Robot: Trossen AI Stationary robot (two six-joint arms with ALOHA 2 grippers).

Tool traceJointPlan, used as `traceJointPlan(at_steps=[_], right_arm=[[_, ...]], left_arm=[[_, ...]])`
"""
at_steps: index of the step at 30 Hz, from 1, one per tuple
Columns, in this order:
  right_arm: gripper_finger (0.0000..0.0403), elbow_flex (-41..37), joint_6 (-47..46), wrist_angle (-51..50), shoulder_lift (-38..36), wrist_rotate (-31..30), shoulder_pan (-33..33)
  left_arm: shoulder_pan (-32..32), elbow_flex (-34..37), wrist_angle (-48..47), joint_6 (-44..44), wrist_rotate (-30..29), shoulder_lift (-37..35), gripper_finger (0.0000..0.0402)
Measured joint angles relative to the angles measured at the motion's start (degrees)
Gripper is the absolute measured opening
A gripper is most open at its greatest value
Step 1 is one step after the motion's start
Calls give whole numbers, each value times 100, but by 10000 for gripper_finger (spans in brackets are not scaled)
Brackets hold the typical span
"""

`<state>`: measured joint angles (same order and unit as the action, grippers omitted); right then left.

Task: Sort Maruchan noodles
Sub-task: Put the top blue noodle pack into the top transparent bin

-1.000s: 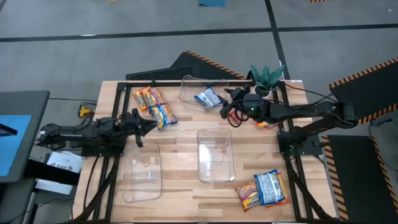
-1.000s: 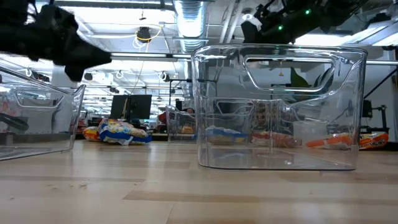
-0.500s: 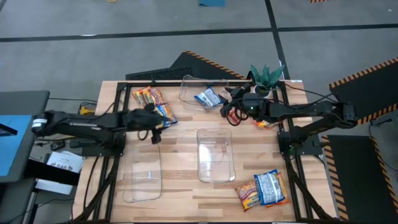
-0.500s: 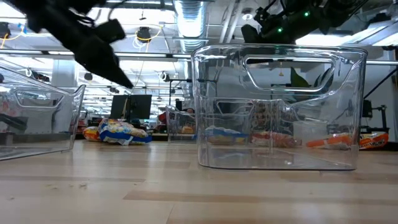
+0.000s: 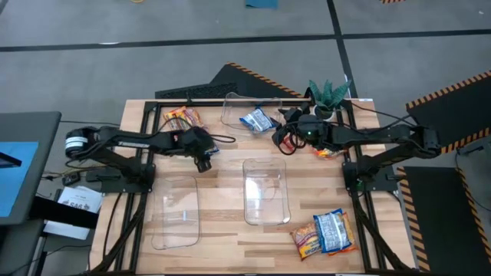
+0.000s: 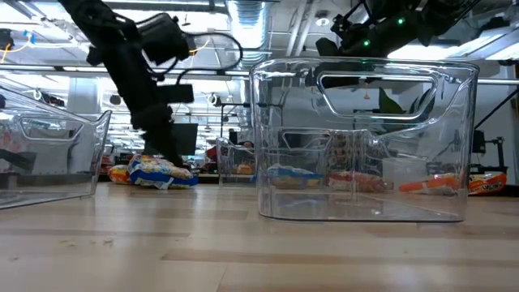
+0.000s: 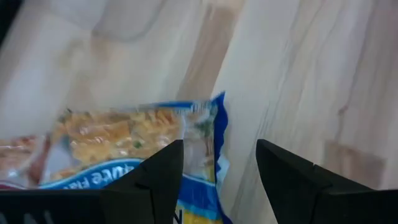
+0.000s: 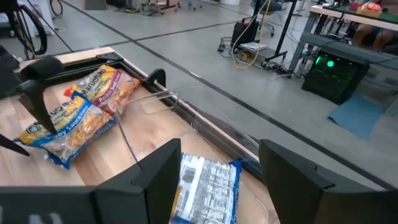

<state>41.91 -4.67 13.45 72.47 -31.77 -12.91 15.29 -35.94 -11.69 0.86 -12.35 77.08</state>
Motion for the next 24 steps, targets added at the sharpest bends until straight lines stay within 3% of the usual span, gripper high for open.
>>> traceJointPlan(at_steps=[3, 9, 16, 20, 24], right_arm=[[240, 0, 2, -11, 0, 0, 0], [240, 0, -9, -48, 0, 0, 0], [240, 0, -31, -103, 0, 0, 0], [240, 0, -77, -106, 0, 1, 0], [240, 0, -136, -133, 0, 2, 2]], left_arm=[[-1, 0, -3, 11, -148, 316, 192], [-7, -9, 259, 79, -1163, 813, 192], [-7, -9, 322, 247, -1812, 1139, 183], [-7, -7, 310, 256, -2422, 1323, 137], [-14, -4, 237, 242, -2641, 1397, 34]])
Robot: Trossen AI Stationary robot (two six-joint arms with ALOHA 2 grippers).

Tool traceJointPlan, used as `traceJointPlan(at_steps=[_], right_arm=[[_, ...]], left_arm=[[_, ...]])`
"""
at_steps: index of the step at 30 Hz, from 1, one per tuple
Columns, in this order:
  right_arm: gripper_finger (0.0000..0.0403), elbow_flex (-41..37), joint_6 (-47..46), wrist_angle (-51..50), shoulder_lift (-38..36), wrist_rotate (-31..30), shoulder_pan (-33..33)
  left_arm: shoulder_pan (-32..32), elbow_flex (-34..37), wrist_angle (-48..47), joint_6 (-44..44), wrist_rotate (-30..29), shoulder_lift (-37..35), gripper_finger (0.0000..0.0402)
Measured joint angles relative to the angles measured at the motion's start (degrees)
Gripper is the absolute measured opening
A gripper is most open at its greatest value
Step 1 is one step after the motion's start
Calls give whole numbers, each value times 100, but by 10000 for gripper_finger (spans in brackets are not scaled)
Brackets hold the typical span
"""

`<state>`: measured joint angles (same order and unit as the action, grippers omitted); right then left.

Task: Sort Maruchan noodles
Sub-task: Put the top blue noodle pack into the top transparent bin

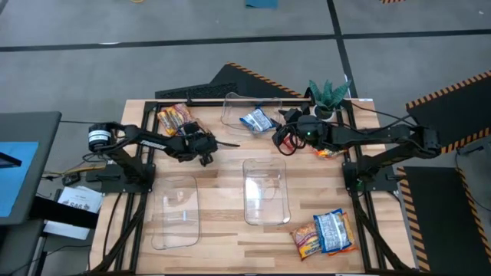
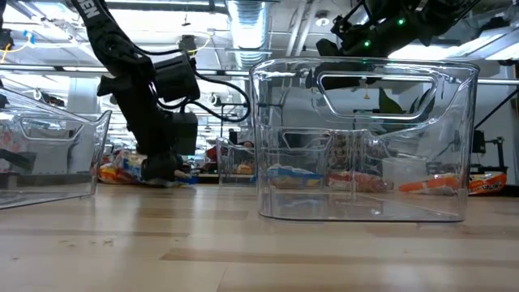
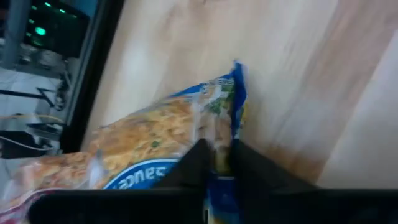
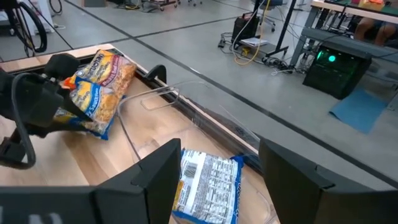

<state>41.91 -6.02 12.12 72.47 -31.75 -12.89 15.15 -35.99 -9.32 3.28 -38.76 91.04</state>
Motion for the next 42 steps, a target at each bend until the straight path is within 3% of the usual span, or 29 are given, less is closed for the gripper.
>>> traceJointPlan(at_steps=[7, 17, 24, 31, 42], right_arm=[[240, 0, -4, -13, 0, 2, 0], [240, 0, -13, -13, 0, 4, 0], [240, 0, -13, -9, 0, 4, -2], [240, 0, -107, 18, 0, 7, -2], [240, 0, -105, 39, -2, -11, -6]], left_arm=[[-400, 22, -105, 15, 103, -587, 3], [-968, 9, 8, 113, -39, -2525, 0], [-947, 9, 1296, 1127, 64, -3179, 0], [-380, -68, 2782, 1650, 1405, -2740, 0], [636, -1886, 2812, 2317, 2346, -253, 0]])
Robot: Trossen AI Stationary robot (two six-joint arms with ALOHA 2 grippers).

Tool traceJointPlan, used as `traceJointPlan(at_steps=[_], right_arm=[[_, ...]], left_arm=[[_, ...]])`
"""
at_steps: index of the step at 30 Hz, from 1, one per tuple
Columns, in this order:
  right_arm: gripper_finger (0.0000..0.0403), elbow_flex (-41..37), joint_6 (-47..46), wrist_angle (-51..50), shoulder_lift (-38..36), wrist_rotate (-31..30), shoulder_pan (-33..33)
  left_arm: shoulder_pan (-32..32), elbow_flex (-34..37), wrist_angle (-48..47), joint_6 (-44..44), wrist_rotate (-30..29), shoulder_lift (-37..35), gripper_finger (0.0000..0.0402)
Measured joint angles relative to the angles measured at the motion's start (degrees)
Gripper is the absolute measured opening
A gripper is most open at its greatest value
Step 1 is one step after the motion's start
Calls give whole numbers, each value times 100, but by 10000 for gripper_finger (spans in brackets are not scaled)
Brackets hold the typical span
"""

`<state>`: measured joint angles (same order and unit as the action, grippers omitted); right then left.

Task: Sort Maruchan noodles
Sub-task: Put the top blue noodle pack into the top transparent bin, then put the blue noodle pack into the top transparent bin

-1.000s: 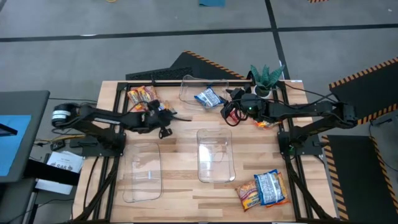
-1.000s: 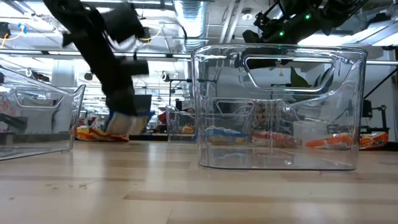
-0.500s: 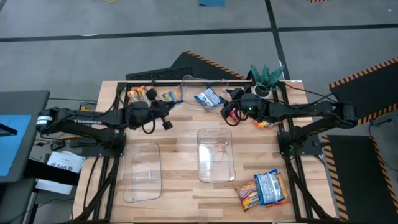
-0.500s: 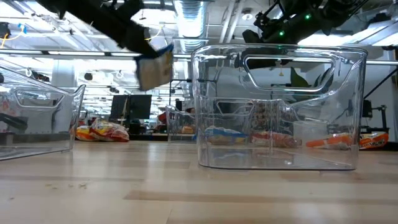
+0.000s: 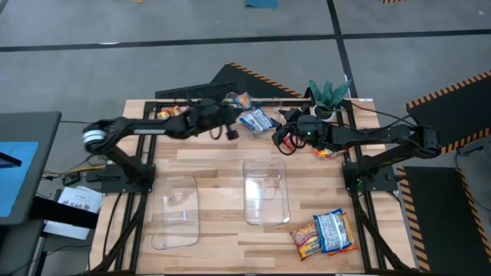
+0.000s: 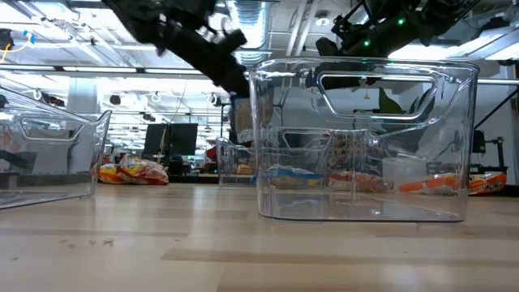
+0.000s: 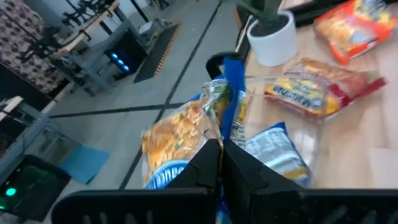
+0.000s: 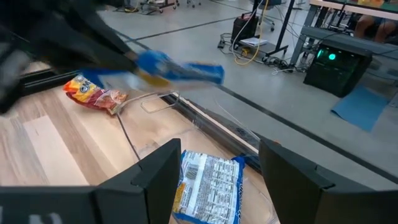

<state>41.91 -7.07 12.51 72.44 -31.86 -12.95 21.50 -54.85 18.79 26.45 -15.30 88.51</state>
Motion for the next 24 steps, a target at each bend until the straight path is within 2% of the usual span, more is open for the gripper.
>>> traceJointPlan(at_steps=[5, 11, 19, 24], right_arm=[[240, 0, 0, -21, 0, -12, -33], [240, 0, 0, -41, 0, -11, -33], [240, 0, 0, -54, 0, -105, -70], [240, 2, 2, -113, -36, -116, -70]], left_arm=[[111, -511, -149, -10, -153, 893, 0], [90, -646, -483, -83, -176, 1209, 14], [58, -662, -1074, 29, -537, 862, 127], [-108, -739, -1917, -213, -732, 119, 185]])
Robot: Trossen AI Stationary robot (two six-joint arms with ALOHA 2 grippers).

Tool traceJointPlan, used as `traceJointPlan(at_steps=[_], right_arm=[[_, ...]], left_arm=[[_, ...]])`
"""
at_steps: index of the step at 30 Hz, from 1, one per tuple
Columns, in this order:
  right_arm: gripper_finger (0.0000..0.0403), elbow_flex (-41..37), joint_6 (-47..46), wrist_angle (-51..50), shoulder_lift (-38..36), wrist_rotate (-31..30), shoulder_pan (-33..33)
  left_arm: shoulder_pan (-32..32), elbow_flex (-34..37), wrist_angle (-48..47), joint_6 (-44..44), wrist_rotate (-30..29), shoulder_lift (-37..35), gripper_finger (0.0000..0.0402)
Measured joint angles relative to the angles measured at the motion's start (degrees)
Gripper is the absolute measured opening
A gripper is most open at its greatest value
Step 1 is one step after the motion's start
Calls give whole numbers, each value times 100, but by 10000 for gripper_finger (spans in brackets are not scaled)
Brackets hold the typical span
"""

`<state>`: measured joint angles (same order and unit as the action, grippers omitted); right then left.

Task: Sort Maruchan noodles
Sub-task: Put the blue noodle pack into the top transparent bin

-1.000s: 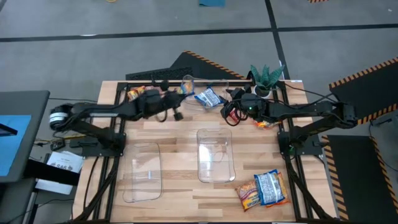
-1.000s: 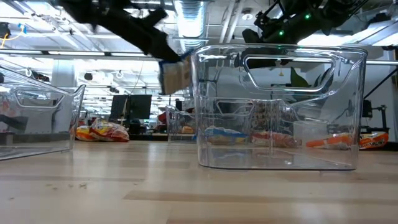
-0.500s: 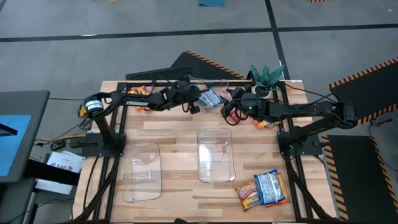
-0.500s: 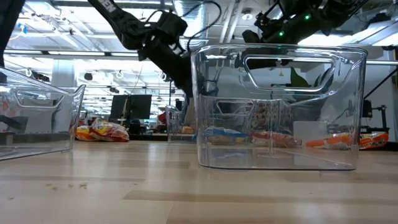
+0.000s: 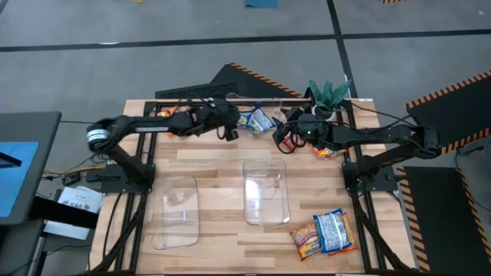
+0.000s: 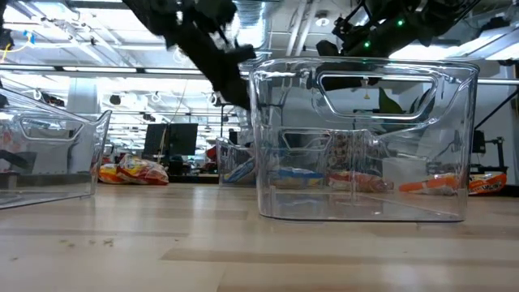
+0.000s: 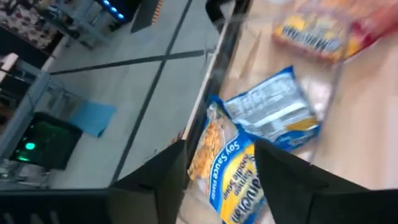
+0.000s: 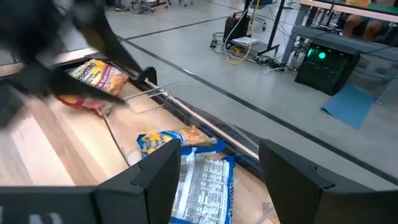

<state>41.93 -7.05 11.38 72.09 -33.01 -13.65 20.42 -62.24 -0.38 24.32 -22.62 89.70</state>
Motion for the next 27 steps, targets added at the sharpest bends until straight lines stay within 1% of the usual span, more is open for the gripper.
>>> traceJointPlan(at_steps=[3, 5, 6, 8, 10, 13, 15, 16, 18, 20, 23, 25, 27], right_arm=[[240, 2, -2, -274, -77, -15, 0], [240, 2, -74, -674, -188, -85, 1], [240, 3, -167, -883, -234, -118, 14], [240, 1, -404, -1517, -370, -170, 51], [240, 2, -657, -2073, -482, -183, 88], [240, 4, -1090, -2998, -713, -159, 211], [240, -2, -1304, -3612, -863, 6, 347], [240, -3, -1397, -3790, -921, 175, 429], [240, -2, -1684, -4244, -1090, 819, 590], [240, 2, -2182, -4619, -1217, 1777, 757], [240, 2, -3244, -5261, -1316, 3247, 1077], [240, 2, -4051, -5599, -1288, 3872, 1417], [240, 2, -4761, -5902, -1234, 4319, 1790]], left_arm=[[-28, 175, -359, -800, 366, -637, 199], [-21, 497, -372, -1376, 816, -1144, 201], [-19, 706, -231, -1569, 1061, -1404, 202], [-47, 1300, 189, -1785, 1506, -1968, 200], [-118, 1989, 854, -1975, 1899, -2491, 197], [-320, 3041, 1821, -2230, 2327, -3269, 193], [-506, 3637, 2359, -2340, 2478, -3752, 193], [-592, 3856, 2522, -2369, 2511, -3946, 193], [-777, 4239, 2718, -2446, 2532, -4367, 193], [-938, 4438, 2738, -2462, 2519, -4699, 193], [-1136, 4579, 2615, -2458, 2530, -5082, 193], [-1237, 4581, 2411, -2437, 2537, -5262, 193], [-1328, 4573, 2439, -2453, 2535, -5315, 193]])
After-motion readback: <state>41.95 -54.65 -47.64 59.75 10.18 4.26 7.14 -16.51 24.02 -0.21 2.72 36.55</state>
